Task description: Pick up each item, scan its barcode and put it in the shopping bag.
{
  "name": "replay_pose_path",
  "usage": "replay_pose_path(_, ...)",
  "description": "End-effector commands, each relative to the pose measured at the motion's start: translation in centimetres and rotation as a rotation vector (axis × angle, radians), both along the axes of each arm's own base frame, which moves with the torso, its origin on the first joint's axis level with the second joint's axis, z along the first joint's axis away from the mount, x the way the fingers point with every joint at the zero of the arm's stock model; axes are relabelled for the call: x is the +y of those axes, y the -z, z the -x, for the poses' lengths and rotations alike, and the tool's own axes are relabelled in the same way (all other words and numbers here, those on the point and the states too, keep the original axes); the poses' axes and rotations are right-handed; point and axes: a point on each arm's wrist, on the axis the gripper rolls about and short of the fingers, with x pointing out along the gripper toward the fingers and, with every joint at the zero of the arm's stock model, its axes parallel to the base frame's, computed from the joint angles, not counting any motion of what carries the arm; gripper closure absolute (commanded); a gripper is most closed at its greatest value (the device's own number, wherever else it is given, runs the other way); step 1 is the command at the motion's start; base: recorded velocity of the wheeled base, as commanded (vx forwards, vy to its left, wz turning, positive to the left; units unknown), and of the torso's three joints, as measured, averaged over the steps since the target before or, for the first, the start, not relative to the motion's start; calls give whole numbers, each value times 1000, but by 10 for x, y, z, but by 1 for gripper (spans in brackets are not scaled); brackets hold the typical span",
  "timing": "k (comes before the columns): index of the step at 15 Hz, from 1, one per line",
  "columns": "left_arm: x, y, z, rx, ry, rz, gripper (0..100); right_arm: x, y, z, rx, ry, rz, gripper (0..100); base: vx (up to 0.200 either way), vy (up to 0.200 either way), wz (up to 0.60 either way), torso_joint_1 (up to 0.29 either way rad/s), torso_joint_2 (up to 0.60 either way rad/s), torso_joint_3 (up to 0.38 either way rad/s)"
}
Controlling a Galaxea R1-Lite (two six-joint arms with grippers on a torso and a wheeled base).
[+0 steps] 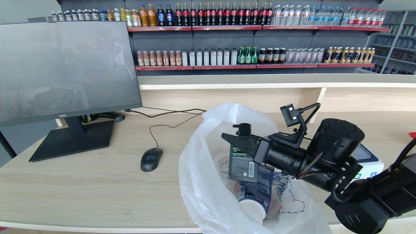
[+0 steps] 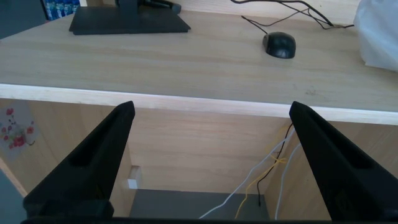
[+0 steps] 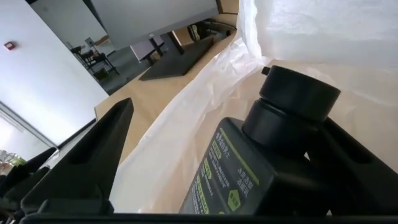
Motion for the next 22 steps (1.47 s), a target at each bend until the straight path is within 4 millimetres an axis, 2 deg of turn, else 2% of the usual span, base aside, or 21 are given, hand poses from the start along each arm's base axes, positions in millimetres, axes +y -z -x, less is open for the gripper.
replay_pose_path(1, 0, 0, 0, 0, 0, 0, 0, 4, -3, -4, -10, 9, 1, 0, 0, 0, 0, 0, 0, 0)
replay_pose_path(4, 0, 0, 0, 0, 0, 0, 0, 5, -9, -9, -32, 48, 0, 0, 0, 0, 0, 0, 0, 0)
replay_pose_path(8, 0, 0, 0, 0, 0, 0, 0, 2, -7, -8, -47, 58, 21, 0, 0, 0, 0, 0, 0, 0)
replay_pose_path(10, 0, 0, 0, 0, 0, 0, 0, 1, -13, -6, -64, 62, 11, 0, 0, 0, 0, 0, 0, 0)
replay_pose_path(15, 0, 0, 0, 0, 0, 0, 0, -11, -29, 13, -111, 67, 4, 0, 0, 0, 0, 0, 0, 0)
replay_pose_path(17, 0, 0, 0, 0, 0, 0, 0, -15, -33, 20, -163, 74, 27, 0, 0, 0, 0, 0, 0, 0)
replay_pose_path(18, 0, 0, 0, 0, 0, 0, 0, -21, -41, 16, -304, 124, 76, 0, 0, 0, 0, 0, 0, 0)
replay_pose_path(19, 0, 0, 0, 0, 0, 0, 0, -27, -43, 14, -336, 157, 89, 0, 0, 0, 0, 0, 0, 0)
replay_pose_path(22, 0, 0, 0, 0, 0, 0, 0, -41, -59, 24, -419, 261, 109, 0, 0, 0, 0, 0, 0, 0)
